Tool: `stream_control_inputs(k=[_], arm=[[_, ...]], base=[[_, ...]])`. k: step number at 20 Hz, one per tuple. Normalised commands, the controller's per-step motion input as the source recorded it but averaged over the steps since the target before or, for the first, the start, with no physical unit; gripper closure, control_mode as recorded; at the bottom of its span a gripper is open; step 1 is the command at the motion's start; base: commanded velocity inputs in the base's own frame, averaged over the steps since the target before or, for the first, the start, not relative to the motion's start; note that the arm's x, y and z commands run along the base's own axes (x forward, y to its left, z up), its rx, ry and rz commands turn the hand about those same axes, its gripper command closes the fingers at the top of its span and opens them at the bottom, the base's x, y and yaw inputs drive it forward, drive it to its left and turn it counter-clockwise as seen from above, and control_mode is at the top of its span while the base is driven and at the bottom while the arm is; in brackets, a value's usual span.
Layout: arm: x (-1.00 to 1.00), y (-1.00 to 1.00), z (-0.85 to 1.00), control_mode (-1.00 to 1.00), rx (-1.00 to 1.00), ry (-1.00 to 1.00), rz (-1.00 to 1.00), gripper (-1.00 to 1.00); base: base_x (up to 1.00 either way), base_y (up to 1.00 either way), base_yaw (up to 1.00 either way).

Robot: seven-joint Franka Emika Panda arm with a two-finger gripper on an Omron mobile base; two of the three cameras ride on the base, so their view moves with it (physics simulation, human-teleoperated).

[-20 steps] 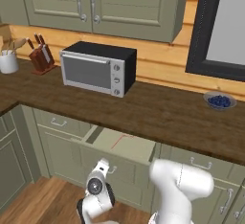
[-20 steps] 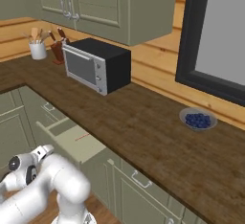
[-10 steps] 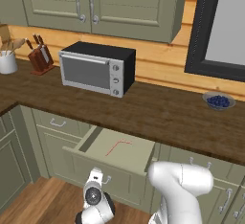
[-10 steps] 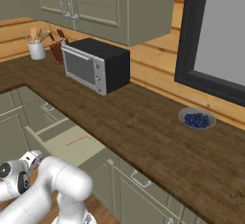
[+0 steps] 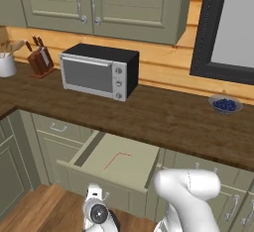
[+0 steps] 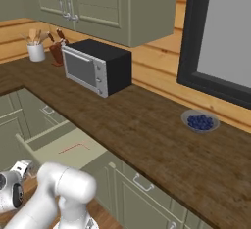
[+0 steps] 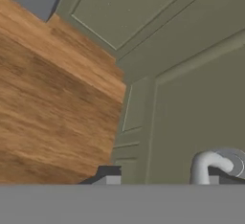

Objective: Take a straw from the drawer in front and place it inside the glass cup on the dining counter.

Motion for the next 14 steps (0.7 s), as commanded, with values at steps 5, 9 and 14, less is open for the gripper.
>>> stream_control_inputs(k=[5, 9, 14], arm=[[-1.0, 1.0, -1.0, -1.0, -0.15, 0.29, 0.38, 1.0], [-1.0, 1.0, -0.98, -1.0, -0.13, 0.32, 0.41, 1.0], [-1.0, 0.95, -0.48, -1.0, -0.01, 0.37, 0.38, -1.0]], base=[[0.0, 0.0, 0.0], [0.0, 0.0, 0.0], [0.0, 0.0, 0.0]])
